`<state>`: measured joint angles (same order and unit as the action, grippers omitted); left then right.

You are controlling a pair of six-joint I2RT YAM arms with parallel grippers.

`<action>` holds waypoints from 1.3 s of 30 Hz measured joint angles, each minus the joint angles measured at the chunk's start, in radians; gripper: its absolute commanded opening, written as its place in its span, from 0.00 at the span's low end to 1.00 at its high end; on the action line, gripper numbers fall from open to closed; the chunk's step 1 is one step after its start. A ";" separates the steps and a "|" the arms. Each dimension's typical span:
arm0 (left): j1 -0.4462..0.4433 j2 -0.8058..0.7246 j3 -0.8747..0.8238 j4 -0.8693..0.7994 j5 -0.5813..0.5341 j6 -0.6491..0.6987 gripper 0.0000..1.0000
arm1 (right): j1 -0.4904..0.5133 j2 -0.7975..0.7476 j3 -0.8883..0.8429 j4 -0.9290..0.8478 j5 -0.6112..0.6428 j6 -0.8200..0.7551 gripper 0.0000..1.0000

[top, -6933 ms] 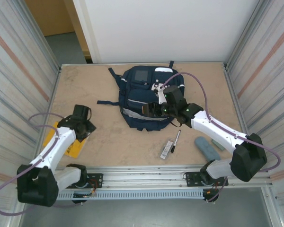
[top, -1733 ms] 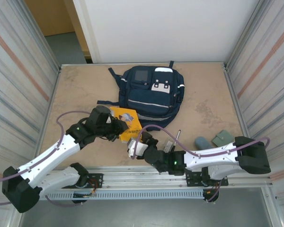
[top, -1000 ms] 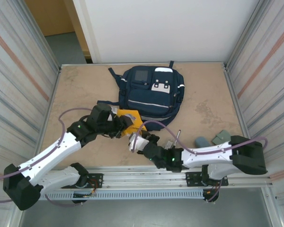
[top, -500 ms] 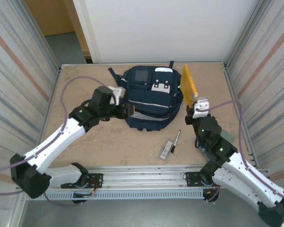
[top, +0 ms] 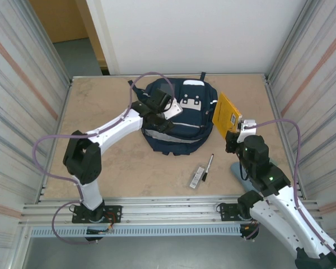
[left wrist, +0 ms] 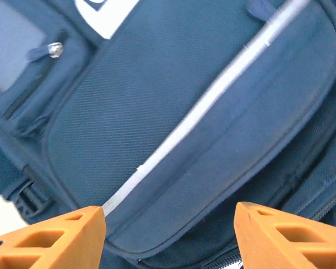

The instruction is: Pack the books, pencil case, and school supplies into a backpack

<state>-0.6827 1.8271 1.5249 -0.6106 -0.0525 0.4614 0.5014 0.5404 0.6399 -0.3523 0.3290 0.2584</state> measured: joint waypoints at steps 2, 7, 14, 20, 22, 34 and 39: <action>0.001 0.027 0.009 -0.027 0.029 0.065 0.74 | 0.000 0.000 0.004 -0.010 -0.014 0.000 0.00; 0.001 0.127 0.060 -0.067 0.059 0.150 0.73 | 0.000 0.002 0.006 -0.018 -0.048 0.000 0.00; 0.000 0.239 0.124 -0.087 0.108 0.191 0.62 | 0.000 0.002 0.011 -0.040 -0.090 -0.004 0.00; -0.026 0.224 0.072 -0.078 0.223 0.234 0.60 | 0.000 -0.005 0.015 -0.046 -0.099 -0.005 0.00; -0.033 0.204 0.035 -0.072 0.258 0.240 0.60 | 0.000 -0.004 0.015 -0.046 -0.099 -0.005 0.00; -0.036 0.000 -0.062 -0.105 0.465 0.291 0.65 | 0.000 0.008 0.017 -0.052 -0.125 -0.008 0.00; -0.043 -0.060 -0.111 -0.092 0.509 0.328 0.60 | 0.000 0.005 0.017 -0.054 -0.126 -0.008 0.00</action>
<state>-0.7258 1.7668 1.4136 -0.7025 0.4568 0.7895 0.5014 0.5453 0.6567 -0.4061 0.2031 0.2504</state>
